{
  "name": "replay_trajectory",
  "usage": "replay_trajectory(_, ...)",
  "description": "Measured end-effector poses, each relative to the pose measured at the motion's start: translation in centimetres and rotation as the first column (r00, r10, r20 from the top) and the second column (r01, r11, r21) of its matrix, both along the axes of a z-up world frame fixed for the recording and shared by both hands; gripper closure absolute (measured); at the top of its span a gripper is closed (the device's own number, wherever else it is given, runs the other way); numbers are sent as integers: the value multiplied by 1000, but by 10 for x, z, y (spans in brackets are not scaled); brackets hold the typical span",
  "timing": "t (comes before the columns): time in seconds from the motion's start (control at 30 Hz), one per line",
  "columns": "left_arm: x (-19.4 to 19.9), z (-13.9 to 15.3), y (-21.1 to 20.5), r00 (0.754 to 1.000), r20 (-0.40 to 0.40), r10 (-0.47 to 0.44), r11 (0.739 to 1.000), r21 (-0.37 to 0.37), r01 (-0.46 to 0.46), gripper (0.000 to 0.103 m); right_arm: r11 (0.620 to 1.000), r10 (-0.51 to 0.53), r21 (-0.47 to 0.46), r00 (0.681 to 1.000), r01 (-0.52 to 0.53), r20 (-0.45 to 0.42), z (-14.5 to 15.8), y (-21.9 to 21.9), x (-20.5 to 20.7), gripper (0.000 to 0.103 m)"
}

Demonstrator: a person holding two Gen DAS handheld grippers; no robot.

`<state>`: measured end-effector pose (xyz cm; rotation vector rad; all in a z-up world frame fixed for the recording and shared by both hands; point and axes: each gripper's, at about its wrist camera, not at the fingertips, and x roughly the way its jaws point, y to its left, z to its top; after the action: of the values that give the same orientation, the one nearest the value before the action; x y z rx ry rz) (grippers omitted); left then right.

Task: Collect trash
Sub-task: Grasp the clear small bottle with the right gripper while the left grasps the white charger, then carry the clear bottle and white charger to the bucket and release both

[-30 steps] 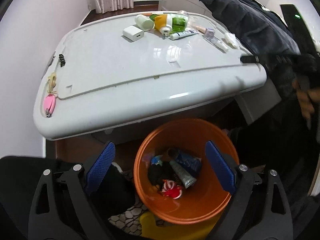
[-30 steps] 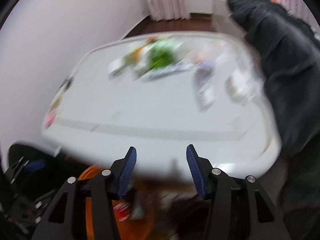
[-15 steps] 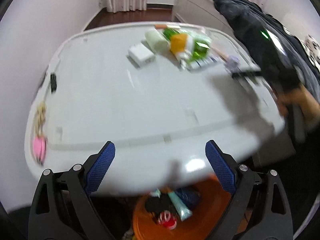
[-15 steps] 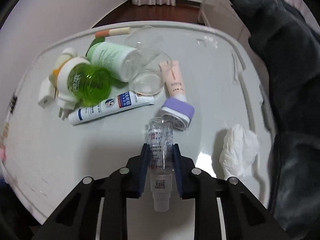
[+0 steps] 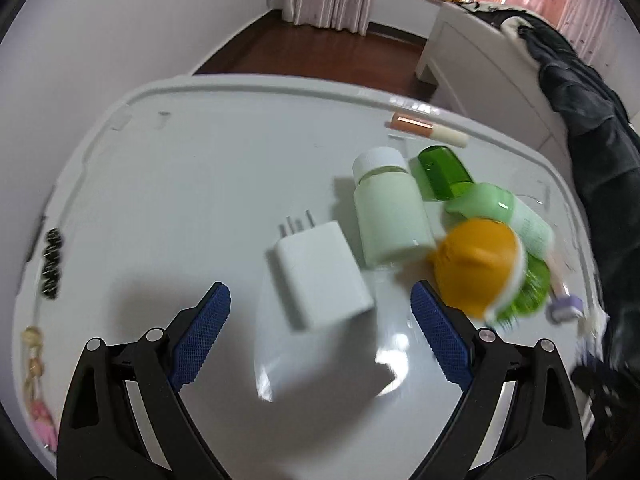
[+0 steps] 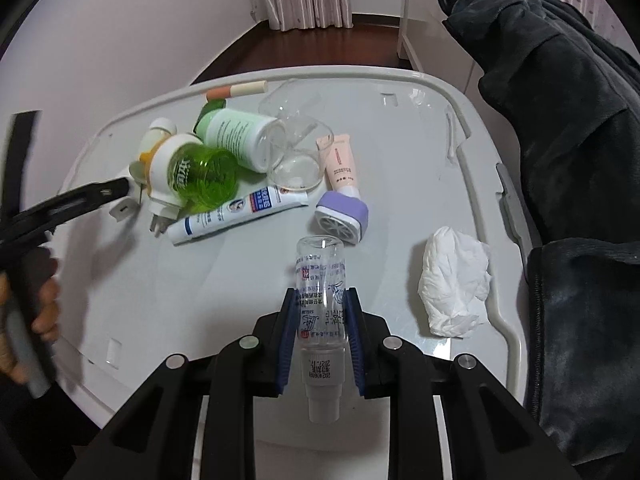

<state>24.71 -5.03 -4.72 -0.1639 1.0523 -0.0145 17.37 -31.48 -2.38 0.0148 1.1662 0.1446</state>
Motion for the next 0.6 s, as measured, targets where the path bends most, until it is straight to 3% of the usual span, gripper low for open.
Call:
replay_trajectory(0.07,8,-11,-2,999,-27,25,999,40,-24,21,1000,-9,20,1000,9,-9,-2,1,4,79)
replay_trajectory(0.1,6,-11,-6,1000,9,28,994,104,-29,27,1000,-9,21,1000,9,-10,-2,2,7,79)
replay_trajectory(0.17,2,-11,-11,999,45,2,986,169,-9,63,1000,-2,22,1000,2,-4,-1,5,7,79)
replay_trajectory(0.27,-6,-11,-6,998,60,-33,985,173,22,63,1000,13,26,1000,-13,7,2,9,5,79)
replay_trajectory(0.47,-42,1,20,999,28,-20,996,86,17,63,998,38,53,998,-41,42,13,25,-8,79)
replay_trajectory(0.6,-105,25,30,997,47,-65,994,88,61,63,992,60,103,996,-67,71,26,41,-34,79)
